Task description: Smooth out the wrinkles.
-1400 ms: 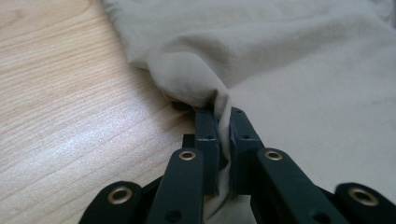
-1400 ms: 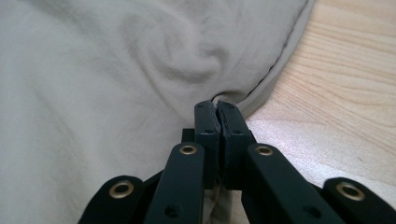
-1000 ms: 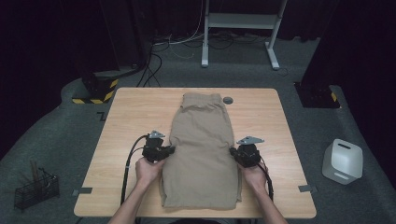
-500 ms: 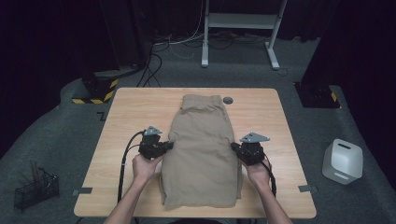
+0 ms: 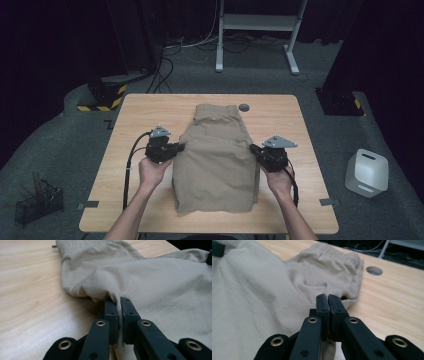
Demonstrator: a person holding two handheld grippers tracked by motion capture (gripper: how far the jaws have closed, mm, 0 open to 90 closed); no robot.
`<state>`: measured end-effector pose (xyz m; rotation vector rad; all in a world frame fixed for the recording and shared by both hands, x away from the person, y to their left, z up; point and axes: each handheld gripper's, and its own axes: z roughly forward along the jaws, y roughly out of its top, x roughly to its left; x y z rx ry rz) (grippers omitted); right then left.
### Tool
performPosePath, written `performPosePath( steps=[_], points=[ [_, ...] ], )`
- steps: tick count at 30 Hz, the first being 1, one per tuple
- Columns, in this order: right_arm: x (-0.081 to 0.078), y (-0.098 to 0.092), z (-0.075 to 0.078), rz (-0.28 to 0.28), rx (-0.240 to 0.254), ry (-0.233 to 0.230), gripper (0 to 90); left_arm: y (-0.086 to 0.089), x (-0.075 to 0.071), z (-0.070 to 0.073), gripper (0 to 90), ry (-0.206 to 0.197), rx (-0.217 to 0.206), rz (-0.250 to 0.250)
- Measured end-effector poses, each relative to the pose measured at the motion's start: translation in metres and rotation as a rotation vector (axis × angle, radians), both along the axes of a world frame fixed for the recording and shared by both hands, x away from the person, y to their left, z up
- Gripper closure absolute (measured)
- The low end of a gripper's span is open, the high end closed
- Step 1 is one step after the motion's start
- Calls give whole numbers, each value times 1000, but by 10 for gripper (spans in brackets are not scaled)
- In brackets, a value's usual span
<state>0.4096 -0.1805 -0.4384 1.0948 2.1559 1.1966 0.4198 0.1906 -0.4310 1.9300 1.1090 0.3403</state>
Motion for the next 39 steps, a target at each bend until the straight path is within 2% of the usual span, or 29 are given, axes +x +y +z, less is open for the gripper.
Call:
performPosePath(
  steps=[4,8,12,18,26,30,31,33,35,37,39],
  points=[
    [5,1,10,-6,-9,-33,879,-1,9,12,854,-25,12,6],
    [10,2,22,-11,-9,-63,879,-1,15,25,854,-48,6,22],
    [4,2,31,-6,-5,-94,880,-2,6,31,854,-64,24,6],
    [-15,0,32,11,-6,-126,879,-4,-7,34,854,-71,38,-9],
    [-47,-6,45,48,20,-190,880,1,-33,48,854,-93,3,-40],
    [-73,-9,53,81,36,-228,880,5,-60,61,853,-114,-21,-71],
    [-81,-11,56,89,39,-240,879,6,-68,65,854,-113,-42,-81],
    [-95,-14,62,99,38,-262,880,8,-81,72,853,-118,-59,-100],
    [-109,-18,71,108,53,-276,879,7,-95,80,853,-128,-58,-122],
    [-117,-20,76,109,58,-294,879,5,-100,86,853,-136,-58,-134],
    [-119,-20,78,107,60,-302,880,4,-97,87,853,-141,-53,-133]
  ],
)
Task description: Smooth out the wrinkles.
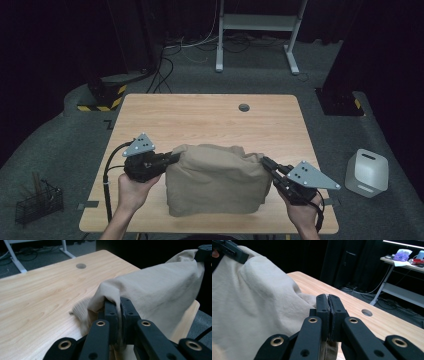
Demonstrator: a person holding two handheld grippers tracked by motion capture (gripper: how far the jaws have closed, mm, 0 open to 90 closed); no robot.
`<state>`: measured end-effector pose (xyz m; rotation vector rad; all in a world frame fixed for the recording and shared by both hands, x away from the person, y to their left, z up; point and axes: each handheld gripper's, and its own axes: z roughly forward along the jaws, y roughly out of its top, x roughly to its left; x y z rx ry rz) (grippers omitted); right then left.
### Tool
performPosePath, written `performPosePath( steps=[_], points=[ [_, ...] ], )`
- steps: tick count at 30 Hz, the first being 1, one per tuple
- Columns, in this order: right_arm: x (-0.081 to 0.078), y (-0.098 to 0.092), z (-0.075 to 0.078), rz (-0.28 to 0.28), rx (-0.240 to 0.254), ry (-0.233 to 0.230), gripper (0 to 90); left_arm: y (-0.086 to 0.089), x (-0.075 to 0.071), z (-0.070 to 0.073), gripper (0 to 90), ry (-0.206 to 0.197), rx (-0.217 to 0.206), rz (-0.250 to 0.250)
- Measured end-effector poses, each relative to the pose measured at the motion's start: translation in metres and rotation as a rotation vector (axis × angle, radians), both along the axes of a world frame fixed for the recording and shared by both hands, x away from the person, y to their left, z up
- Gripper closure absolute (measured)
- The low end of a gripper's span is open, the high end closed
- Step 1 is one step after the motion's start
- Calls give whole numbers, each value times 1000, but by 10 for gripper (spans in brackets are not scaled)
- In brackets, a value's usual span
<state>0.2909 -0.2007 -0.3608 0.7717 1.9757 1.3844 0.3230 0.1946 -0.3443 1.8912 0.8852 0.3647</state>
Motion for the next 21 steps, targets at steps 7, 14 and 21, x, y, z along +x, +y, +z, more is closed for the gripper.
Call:
performPosePath(
  steps=[7,14,21],
  points=[
    [30,3,-21,-23,7,73,879,0,33,-28,852,60,-8,40],
    [37,5,-29,-33,-4,81,879,-2,42,-36,851,48,16,57],
    [52,6,-28,-46,-7,90,879,-4,60,-38,848,51,30,73]
  ],
)
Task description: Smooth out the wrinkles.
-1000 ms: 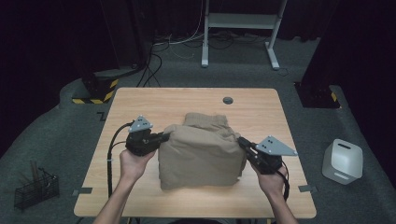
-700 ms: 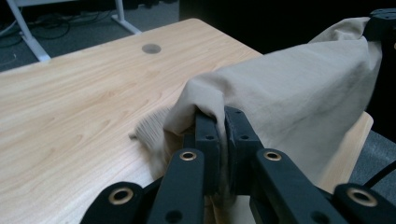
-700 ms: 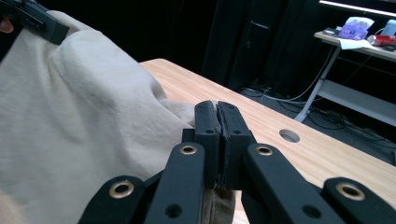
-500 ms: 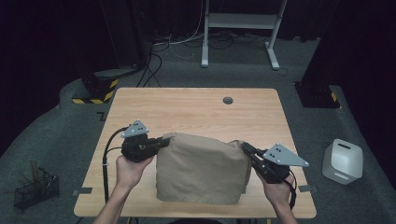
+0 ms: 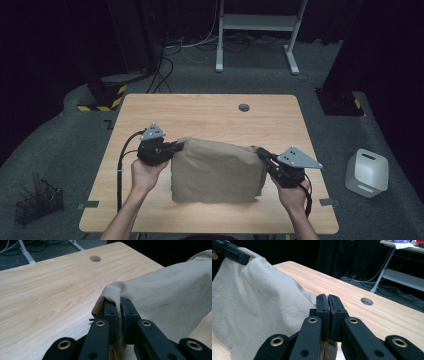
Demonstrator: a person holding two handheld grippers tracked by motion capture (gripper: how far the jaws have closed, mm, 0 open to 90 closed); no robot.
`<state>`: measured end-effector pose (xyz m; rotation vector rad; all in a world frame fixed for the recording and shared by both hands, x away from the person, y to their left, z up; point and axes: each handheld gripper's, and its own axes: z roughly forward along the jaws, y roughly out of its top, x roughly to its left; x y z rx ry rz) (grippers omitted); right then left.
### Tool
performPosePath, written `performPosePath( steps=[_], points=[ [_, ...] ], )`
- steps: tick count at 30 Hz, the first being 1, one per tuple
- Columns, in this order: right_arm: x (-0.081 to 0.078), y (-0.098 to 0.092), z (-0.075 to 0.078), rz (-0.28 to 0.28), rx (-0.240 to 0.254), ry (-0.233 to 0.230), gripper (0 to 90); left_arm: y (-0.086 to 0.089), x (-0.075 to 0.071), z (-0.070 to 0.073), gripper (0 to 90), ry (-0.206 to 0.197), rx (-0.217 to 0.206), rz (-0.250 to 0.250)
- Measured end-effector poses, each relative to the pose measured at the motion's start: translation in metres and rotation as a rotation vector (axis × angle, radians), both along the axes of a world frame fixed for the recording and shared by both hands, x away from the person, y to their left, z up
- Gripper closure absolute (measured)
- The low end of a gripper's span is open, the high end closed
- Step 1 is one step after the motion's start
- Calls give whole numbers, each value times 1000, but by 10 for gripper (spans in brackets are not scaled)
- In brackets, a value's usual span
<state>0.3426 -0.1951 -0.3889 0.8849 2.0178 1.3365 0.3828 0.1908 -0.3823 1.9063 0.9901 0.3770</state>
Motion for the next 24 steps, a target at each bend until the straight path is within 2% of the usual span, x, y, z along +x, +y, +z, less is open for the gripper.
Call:
performPosePath(
  steps=[5,15,18,21,24],
  points=[
    [16,4,-5,-12,2,19,878,2,13,-7,848,13,1,20],
    [33,7,-11,-40,16,45,879,1,33,-17,848,28,-1,52],
    [43,9,-14,-61,11,59,879,-1,40,-20,848,27,9,64],
    [53,10,-17,-82,13,76,879,-6,50,-23,848,28,39,75],
    [65,10,-23,-108,6,96,878,-9,60,-29,847,41,43,88]
  ],
)
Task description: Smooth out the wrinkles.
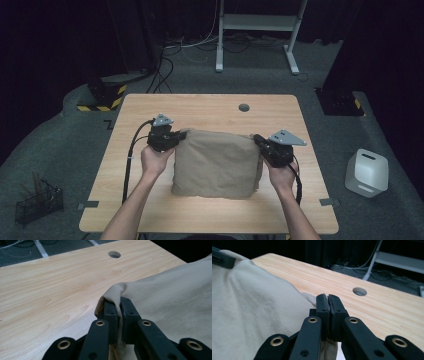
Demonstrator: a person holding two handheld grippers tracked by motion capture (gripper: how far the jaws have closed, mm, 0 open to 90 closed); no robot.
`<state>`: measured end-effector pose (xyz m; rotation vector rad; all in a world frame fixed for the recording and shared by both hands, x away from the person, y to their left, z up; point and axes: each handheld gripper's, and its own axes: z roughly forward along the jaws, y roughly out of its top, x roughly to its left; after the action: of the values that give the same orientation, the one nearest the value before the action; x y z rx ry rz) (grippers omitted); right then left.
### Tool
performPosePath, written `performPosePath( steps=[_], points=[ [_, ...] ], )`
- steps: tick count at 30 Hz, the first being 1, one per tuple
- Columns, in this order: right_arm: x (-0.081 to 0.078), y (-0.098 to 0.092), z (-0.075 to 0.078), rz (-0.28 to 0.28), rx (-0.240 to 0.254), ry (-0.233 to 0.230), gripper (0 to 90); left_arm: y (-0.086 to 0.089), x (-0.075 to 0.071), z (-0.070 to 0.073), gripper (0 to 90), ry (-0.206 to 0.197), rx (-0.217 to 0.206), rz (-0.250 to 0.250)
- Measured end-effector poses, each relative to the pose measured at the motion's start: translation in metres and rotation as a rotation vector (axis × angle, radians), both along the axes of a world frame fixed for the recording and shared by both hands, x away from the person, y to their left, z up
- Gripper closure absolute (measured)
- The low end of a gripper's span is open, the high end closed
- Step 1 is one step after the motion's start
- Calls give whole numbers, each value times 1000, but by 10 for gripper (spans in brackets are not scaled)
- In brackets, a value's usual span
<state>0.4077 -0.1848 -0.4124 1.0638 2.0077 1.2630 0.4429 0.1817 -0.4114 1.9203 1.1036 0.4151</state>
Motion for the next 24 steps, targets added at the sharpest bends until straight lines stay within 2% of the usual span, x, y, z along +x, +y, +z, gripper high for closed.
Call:
performPosePath(
  steps=[12,17,24],
  points=[
    [40,6,-30,-70,-56,67,878,-12,26,-30,845,26,69,53],
    [50,9,-42,-88,-75,98,878,-16,33,-41,846,40,99,65],
    [57,10,-51,-105,-76,108,878,-19,39,-49,844,36,106,91]
  ],
)
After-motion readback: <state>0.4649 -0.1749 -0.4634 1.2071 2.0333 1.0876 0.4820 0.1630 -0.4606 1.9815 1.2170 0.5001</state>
